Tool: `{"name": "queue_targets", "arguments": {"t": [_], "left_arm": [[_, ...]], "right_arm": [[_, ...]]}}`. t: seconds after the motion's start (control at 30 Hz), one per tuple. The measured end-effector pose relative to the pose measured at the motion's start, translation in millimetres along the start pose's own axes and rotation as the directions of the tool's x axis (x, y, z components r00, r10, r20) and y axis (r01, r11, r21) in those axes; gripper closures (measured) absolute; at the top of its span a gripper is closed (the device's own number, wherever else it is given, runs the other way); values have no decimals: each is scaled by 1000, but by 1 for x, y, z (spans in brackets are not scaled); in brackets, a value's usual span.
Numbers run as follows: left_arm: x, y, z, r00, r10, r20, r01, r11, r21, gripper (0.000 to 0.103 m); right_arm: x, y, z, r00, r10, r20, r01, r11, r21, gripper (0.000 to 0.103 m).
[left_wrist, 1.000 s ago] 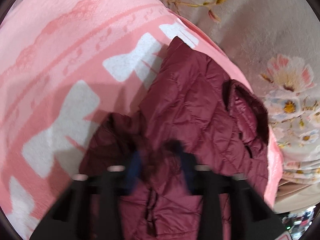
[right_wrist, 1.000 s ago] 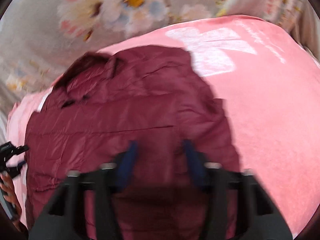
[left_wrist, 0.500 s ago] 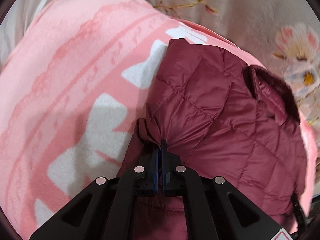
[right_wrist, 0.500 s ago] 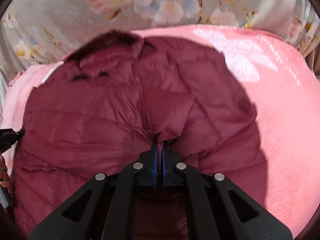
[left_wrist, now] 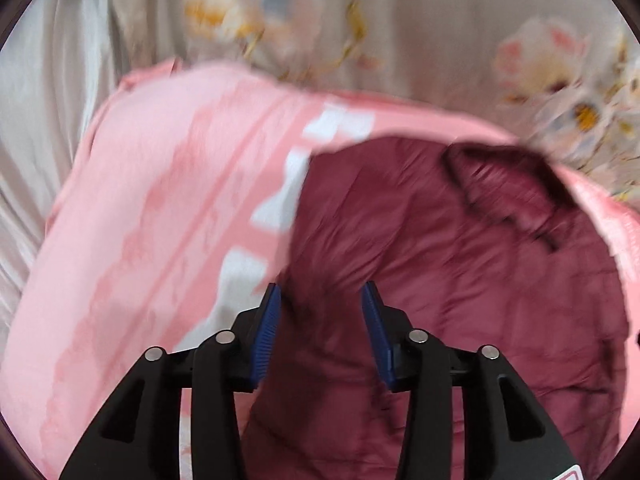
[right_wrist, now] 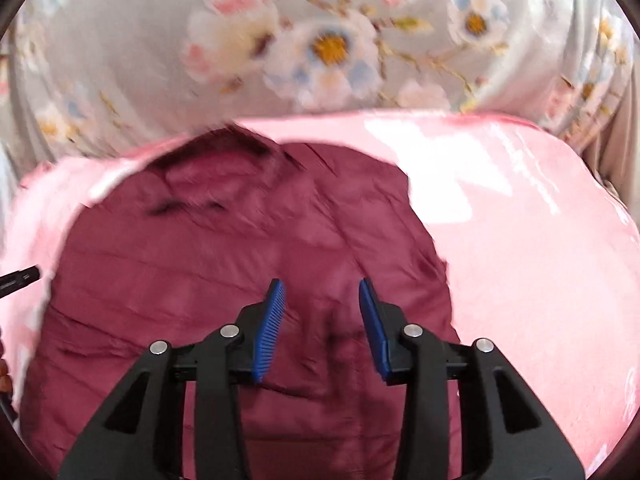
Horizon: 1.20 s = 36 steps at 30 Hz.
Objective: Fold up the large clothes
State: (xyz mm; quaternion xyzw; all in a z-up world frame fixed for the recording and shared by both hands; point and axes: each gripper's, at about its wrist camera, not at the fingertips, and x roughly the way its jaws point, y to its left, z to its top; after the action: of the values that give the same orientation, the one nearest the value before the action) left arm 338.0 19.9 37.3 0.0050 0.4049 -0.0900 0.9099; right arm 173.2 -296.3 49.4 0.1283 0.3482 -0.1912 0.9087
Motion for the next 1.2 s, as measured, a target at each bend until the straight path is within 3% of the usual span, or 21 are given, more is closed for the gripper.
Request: {"name": "queue_targets", "arguments": {"t": [0.1,0.23,0.33,0.5,1.2], "left_arm": [[-8,-38,16,998,-58,23,57,997,52,42],[17,-97,6,997,-67,-28,70,986,149,42],[51,-122,-15,997,-15,-70,28,979,201,42],[72,-128,-38,999,16,-31,-9,976,217,40],[71,-130,-37,999,29,-16,-25,975,220,40]], "right_arm": [[20,27,8,996,78,-40,-79,997,-25,65],[58,53,-4,991,83,-109,-91,994,-68,67],[84,59,-20,987,54,-151,-67,994,-82,68],[95,67,-37,990,15,-141,-33,991,-129,68],[97,67,-38,991,15,-133,-32,991,-133,68]]}}
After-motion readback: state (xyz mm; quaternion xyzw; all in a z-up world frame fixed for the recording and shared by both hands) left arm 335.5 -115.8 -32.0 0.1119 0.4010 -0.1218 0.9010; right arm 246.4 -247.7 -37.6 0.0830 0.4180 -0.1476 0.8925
